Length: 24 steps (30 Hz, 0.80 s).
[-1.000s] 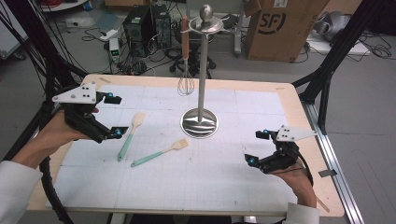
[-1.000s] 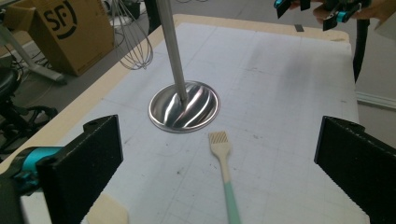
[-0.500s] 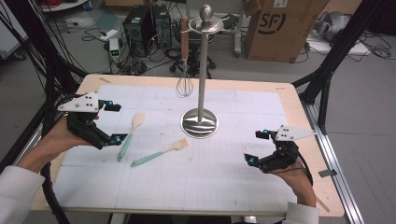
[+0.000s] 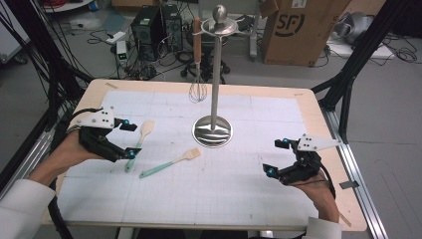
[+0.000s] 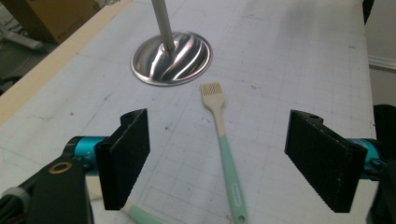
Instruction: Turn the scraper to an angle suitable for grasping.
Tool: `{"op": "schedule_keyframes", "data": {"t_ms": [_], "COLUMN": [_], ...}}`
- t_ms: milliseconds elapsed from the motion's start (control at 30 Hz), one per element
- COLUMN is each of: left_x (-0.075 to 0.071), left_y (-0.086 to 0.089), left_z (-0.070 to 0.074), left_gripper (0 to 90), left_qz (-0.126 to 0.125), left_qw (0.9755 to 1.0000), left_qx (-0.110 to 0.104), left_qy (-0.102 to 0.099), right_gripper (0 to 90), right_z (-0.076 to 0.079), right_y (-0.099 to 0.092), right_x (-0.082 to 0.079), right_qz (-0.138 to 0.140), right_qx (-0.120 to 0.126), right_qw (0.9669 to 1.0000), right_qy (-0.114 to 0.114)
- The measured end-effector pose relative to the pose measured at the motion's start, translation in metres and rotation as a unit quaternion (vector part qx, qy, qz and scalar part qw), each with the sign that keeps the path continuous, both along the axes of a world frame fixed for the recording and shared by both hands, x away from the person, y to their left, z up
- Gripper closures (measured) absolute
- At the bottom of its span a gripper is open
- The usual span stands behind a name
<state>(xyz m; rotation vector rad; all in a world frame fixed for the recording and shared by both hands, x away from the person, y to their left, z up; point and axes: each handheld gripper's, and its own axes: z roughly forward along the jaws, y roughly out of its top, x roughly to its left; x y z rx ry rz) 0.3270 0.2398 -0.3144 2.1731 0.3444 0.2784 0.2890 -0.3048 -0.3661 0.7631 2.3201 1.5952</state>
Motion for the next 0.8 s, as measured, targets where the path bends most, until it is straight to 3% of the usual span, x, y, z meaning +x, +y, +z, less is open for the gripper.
{"op": "schedule_keyframes", "data": {"t_ms": [133,400,633,800], "left_x": [0.002,0.011,0.016,0.02], "left_y": [0.002,0.003,-0.002,-0.002], "left_z": [-0.003,-0.023,-0.037,-0.047], "left_gripper": [36.2,55.2,76.5,89.0], "left_qz": [-0.005,-0.015,-0.017,0.0], "left_qw": [0.9999,0.9986,0.9956,0.9923], "left_qx": [0.002,0.036,0.07,0.09], "left_qy": [0.009,0.034,0.061,0.086], "right_gripper": [0.2,0.3,0.2,0.2], "right_z": [-0.001,-0.001,-0.001,-0.001], "right_y": [-0.001,-0.001,-0.001,0.0], "right_x": [0.0,-0.001,0.0,0.0], "right_qz": [-0.002,-0.002,-0.002,-0.001], "right_qx": [-0.001,-0.002,-0.005,-0.005], "right_qw": [1.0,1.0,1.0,1.0], "right_qy": [0.003,0.003,0.003,0.005]}}
